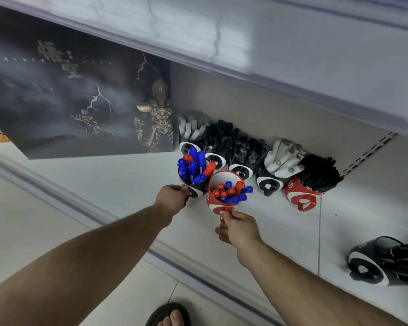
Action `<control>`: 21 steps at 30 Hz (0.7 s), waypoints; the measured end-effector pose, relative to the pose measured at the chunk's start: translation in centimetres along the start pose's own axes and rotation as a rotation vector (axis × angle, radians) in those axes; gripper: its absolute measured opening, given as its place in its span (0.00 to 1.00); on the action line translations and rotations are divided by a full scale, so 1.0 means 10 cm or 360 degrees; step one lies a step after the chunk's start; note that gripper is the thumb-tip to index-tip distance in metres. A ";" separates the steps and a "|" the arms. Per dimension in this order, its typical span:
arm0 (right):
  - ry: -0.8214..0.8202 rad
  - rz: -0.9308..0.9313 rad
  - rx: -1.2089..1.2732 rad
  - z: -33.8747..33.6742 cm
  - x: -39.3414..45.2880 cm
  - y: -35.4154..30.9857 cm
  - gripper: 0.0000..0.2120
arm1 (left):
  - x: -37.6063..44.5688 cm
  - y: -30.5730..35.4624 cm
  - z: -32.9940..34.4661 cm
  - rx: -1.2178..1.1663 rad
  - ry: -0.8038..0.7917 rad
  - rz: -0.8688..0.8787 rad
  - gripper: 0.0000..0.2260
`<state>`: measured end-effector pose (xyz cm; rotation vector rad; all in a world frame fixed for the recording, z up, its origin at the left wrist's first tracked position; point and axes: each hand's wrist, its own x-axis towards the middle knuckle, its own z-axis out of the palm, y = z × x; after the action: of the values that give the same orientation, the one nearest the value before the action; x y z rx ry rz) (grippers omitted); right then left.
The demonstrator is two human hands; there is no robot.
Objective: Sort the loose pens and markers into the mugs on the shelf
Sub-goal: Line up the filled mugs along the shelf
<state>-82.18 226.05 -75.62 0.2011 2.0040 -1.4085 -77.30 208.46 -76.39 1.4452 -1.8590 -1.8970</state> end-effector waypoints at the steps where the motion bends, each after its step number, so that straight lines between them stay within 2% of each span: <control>1: 0.0011 0.0007 0.0019 0.02 0.03 -0.01 0.06 | 0.03 0.02 0.02 0.0002 0.0019 -0.0004 0.12; 5: 0.0024 0.0049 0.0035 0.07 0.13 -0.06 0.03 | 0.11 0.10 0.07 0.0064 0.0035 -0.0018 0.13; 12: -0.0016 0.0037 -0.0091 0.16 0.26 -0.17 0.08 | 0.24 0.21 0.08 0.0146 0.0052 -0.0032 0.13; 17: -0.0041 0.0098 -0.0119 0.20 0.33 -0.26 0.04 | 0.29 0.25 0.09 0.0211 0.0070 -0.0064 0.14; 21: -0.0078 0.0037 -0.0258 0.22 0.39 -0.25 0.12 | 0.30 0.29 0.09 0.0251 -0.0041 0.0008 0.13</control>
<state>-85.45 222.13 -76.43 0.1164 2.0571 -1.2183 -80.99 206.40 -75.80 1.4651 -2.0638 -1.8111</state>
